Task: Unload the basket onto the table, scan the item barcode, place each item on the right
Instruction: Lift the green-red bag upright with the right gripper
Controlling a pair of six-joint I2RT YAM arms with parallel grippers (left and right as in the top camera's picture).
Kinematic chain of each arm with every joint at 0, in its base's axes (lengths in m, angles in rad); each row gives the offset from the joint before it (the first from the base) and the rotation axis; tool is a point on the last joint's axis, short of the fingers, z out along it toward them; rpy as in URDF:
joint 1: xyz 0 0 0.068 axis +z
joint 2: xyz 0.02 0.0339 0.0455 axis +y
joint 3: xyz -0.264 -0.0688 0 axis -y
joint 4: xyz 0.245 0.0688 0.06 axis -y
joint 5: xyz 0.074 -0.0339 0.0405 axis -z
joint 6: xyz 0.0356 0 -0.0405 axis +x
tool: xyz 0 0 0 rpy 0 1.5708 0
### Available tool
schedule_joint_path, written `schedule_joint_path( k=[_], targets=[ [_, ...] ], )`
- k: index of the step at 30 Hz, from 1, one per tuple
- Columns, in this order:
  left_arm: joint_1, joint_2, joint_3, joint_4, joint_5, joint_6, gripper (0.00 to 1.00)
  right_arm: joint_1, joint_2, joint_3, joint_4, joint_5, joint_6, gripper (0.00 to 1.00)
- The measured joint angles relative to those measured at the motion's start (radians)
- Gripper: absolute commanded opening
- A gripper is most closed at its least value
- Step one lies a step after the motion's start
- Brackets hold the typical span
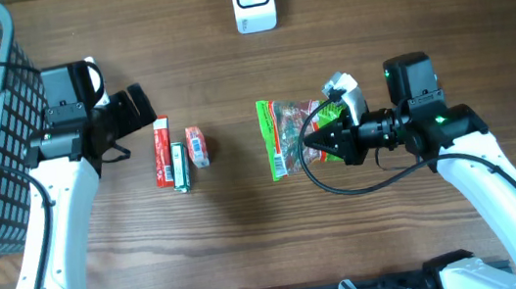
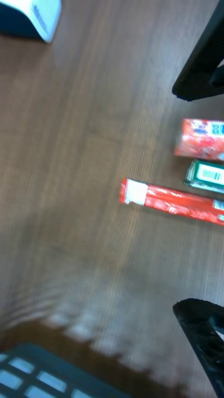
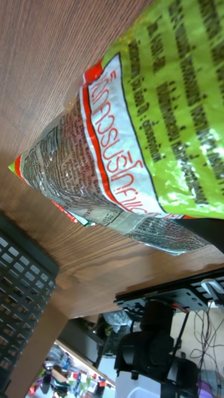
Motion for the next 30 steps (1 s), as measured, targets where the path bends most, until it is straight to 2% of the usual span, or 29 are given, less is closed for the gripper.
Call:
schedule_joint_path(
  k=[7,11,14,18,25,28,30],
  targets=[
    [0.0,0.0,0.0,-0.029,-0.025,0.0,1.0,0.0,0.0,0.0,0.024,0.03,0.022,0.04],
    [0.0,0.0,0.0,-0.029,-0.025,0.0,1.0,0.0,0.0,0.0,0.049,0.032,0.157,0.04],
    [0.0,0.0,0.0,-0.029,-0.025,0.0,1.0,0.0,0.0,0.0,0.053,0.031,0.203,0.06],
    [0.0,0.0,0.0,-0.029,-0.025,0.0,1.0,0.0,0.0,0.0,0.053,0.031,0.248,0.04],
    [0.0,0.0,0.0,-0.029,-0.025,0.0,1.0,0.0,0.0,0.0,0.048,0.031,0.259,0.04],
    [0.0,0.0,0.0,-0.029,-0.025,0.0,1.0,0.0,0.0,0.023,-0.008,0.039,0.246,0.04],
    [0.0,0.0,0.0,-0.031,-0.025,0.0,1.0,0.0,0.0,0.091,-0.12,0.058,0.209,0.04]
  ],
)
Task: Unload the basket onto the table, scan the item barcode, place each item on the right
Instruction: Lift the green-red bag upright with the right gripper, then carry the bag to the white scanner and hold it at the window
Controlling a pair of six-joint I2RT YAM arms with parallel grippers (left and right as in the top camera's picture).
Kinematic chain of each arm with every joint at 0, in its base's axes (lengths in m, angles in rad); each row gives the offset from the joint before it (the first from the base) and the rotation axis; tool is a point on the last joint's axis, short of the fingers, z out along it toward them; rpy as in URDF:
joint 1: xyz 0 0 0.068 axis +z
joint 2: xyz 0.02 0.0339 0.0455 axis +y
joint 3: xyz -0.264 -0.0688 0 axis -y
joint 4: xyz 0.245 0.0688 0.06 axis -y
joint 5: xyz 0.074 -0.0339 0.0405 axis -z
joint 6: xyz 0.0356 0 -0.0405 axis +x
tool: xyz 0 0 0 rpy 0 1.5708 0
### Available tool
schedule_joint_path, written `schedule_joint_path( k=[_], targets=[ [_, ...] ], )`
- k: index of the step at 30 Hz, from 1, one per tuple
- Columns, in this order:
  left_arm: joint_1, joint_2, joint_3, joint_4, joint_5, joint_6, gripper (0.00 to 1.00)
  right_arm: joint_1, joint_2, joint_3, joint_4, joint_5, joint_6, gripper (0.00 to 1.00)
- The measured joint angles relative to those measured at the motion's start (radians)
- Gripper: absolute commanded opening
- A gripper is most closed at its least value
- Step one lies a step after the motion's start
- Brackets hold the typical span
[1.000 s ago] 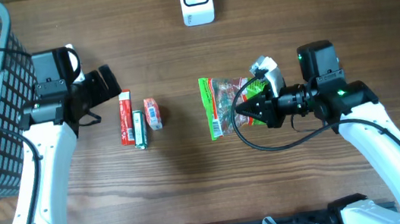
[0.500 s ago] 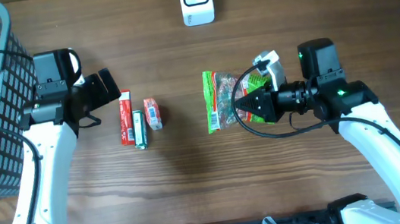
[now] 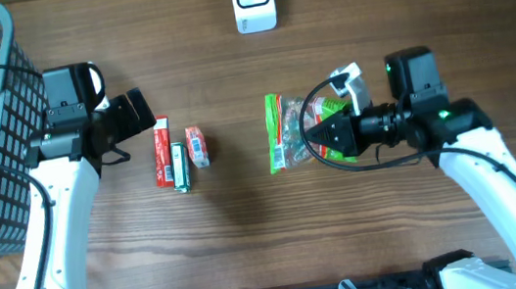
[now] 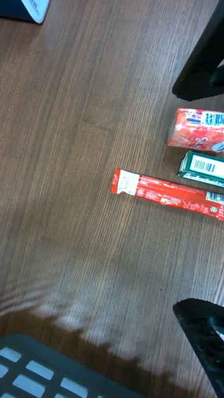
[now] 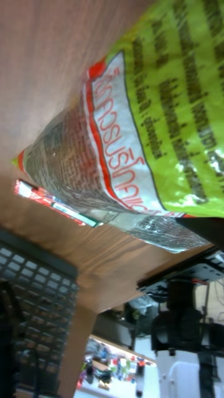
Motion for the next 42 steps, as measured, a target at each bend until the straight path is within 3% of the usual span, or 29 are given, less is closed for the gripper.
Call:
schedule_joint_path(
  k=[9,12,20,26,42],
  targets=[
    [0.0,0.0,0.0,-0.001,-0.005,0.0,1.0,-0.001,0.071,0.585,-0.556,0.219,-0.161,0.04],
    [0.0,0.0,0.0,-0.002,-0.007,0.0,1.0,-0.002,0.169,0.806,-0.723,0.26,-0.217,0.04],
    [0.0,0.0,0.0,-0.001,-0.007,0.0,1.0,0.003,0.532,1.281,-0.936,0.419,-0.335,0.04],
    [0.0,0.0,0.0,-0.001,-0.007,0.0,1.0,0.065,0.731,1.344,-0.744,0.613,-0.435,0.04],
    [0.0,0.0,0.0,-0.001,-0.007,0.0,1.0,0.238,0.826,1.345,-0.061,1.102,-0.75,0.04]
  ],
)
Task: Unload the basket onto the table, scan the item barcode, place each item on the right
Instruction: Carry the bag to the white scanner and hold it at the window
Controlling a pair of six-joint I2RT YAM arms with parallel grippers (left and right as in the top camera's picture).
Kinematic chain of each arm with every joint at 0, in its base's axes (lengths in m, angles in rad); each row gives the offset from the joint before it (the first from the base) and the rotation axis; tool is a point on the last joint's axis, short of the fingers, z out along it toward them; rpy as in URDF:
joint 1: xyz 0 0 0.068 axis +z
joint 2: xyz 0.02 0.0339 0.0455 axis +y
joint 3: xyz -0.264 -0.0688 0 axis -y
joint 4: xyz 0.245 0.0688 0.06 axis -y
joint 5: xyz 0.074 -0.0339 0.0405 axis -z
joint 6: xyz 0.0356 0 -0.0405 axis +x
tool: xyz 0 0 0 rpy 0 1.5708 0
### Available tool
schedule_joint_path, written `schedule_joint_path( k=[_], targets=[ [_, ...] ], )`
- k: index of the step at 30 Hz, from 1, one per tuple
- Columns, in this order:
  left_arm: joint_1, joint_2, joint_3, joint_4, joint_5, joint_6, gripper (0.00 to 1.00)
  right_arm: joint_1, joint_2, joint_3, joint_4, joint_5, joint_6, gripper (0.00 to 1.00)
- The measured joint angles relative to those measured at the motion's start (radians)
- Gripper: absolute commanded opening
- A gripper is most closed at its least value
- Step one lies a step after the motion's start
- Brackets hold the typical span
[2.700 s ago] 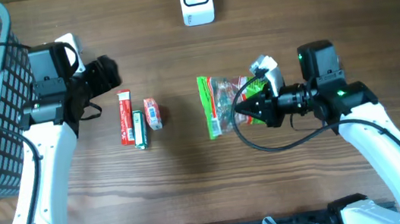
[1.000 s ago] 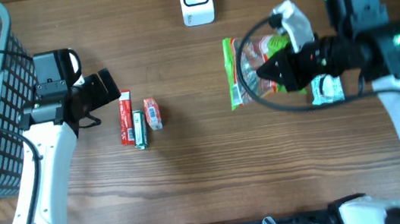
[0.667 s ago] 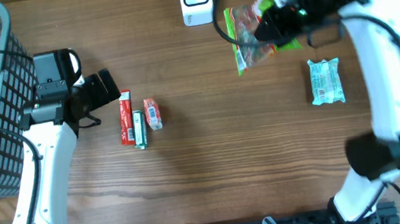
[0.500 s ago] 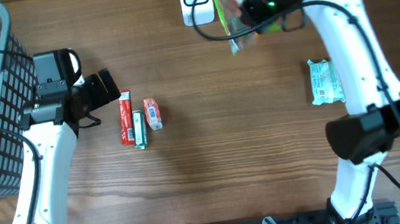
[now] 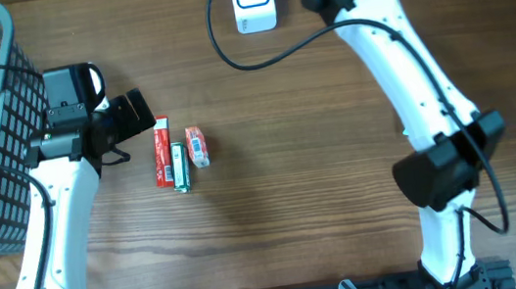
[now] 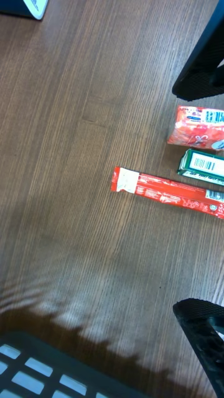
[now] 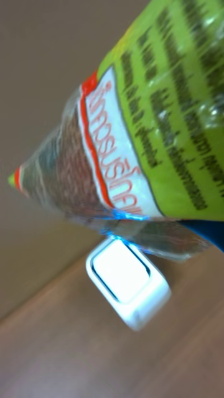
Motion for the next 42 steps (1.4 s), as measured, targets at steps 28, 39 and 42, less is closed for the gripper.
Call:
schedule_joint_path(
  k=[28,39,42],
  targets=[
    [0.0,0.0,0.0,0.0,0.0,0.0,1.0,0.061,0.404,-0.008,0.46,0.28,-0.349,0.04],
    [0.0,0.0,0.0,0.0,0.0,0.0,1.0,0.074,0.404,-0.015,0.533,0.281,-0.27,0.04],
    [0.0,0.0,0.0,0.0,0.0,0.0,1.0,0.076,0.405,-0.019,0.488,0.279,-0.263,0.04]
  ],
)
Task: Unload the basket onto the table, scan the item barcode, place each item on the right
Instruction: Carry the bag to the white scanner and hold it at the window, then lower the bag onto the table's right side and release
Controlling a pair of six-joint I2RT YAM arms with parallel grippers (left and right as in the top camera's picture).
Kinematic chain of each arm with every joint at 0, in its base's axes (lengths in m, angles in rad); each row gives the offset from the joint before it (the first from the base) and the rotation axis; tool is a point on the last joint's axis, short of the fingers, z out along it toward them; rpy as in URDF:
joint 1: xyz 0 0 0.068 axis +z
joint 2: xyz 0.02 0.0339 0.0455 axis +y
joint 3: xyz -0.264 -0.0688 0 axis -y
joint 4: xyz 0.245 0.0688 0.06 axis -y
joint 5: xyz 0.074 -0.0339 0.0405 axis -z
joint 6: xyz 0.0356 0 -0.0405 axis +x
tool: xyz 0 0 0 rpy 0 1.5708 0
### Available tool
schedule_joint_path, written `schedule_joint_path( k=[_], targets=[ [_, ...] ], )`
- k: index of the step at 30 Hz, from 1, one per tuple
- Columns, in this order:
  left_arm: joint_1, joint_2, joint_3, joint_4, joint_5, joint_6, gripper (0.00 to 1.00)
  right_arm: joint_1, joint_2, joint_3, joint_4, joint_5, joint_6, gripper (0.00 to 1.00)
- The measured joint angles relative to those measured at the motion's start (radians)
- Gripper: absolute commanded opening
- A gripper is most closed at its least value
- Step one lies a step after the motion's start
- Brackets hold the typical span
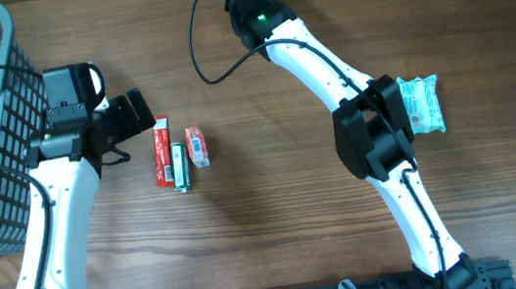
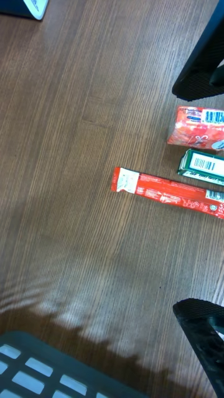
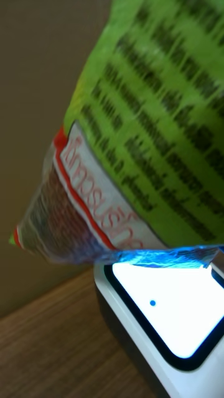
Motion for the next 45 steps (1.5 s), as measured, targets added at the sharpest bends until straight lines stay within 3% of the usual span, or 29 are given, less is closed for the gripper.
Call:
schedule_joint_path(
  k=[13,22,29,35,41,45],
  targets=[
    [0.0,0.0,0.0,0.0,0.0,0.0,1.0,0.026,0.0,-0.05,-0.099,-0.018,0.122,0.04],
    [0.0,0.0,0.0,0.0,0.0,0.0,1.0,0.02,0.0,-0.056,0.019,-0.034,0.286,0.04],
    [0.0,0.0,0.0,0.0,0.0,0.0,1.0,0.019,-0.003,-0.056,0.005,-0.025,0.351,0.04],
    [0.0,0.0,0.0,0.0,0.0,0.0,1.0,0.008,-0.164,-0.081,-0.285,-0.098,0.478,0.04],
    [0.0,0.0,0.0,0.0,0.0,0.0,1.0,-0.031,-0.483,-0.066,-0.832,-0.303,0.58,0.04],
    [0.0,0.0,0.0,0.0,0.0,0.0,1.0,-0.113,-0.521,-0.07,-1.219,-0.491,0.599,0.04]
  ],
)
